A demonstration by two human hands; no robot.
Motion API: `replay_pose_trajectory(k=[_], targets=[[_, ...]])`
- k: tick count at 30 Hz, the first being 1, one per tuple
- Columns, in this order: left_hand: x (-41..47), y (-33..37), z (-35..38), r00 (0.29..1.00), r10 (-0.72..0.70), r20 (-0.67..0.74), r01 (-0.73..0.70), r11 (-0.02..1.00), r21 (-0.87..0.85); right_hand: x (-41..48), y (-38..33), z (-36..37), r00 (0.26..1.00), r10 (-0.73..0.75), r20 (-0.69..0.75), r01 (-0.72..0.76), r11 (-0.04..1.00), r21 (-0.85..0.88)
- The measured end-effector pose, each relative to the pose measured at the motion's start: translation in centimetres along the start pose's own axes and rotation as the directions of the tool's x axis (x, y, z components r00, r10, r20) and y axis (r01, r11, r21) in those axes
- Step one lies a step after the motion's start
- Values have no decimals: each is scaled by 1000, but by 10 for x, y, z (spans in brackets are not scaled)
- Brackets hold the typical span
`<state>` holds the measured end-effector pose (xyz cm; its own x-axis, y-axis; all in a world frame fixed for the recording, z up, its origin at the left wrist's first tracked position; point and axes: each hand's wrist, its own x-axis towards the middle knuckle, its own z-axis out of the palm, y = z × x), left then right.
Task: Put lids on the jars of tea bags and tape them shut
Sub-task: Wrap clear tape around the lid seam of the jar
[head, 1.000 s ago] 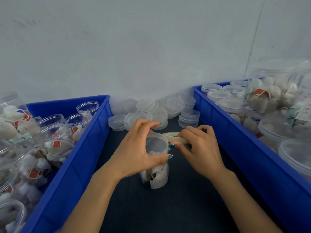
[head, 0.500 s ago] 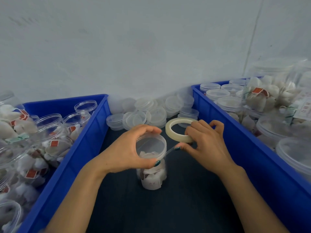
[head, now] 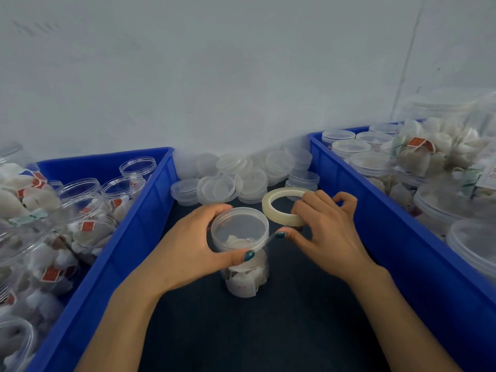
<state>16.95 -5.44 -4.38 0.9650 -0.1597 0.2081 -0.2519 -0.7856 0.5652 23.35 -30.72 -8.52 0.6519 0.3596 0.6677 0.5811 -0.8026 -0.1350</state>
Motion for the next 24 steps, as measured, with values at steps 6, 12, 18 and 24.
replay_pose_trajectory(k=[6,12,18,24], targets=[[11,15,-1,997,-25,71,17,994,107,1,-4,1,1000,2,-7,-2,1000,-19],[25,39,25,999,-50,-22,54,943,328,0,-3,-1,1000,4,-1,-4,1000,-17],[20,28,15,1000,-2,-13,4,982,188,0,6,-6,999,-53,-8,53,998,18],[16,19,-5,988,30,151,-38,998,45,0,13,-10,994,-43,-98,43,999,-8]])
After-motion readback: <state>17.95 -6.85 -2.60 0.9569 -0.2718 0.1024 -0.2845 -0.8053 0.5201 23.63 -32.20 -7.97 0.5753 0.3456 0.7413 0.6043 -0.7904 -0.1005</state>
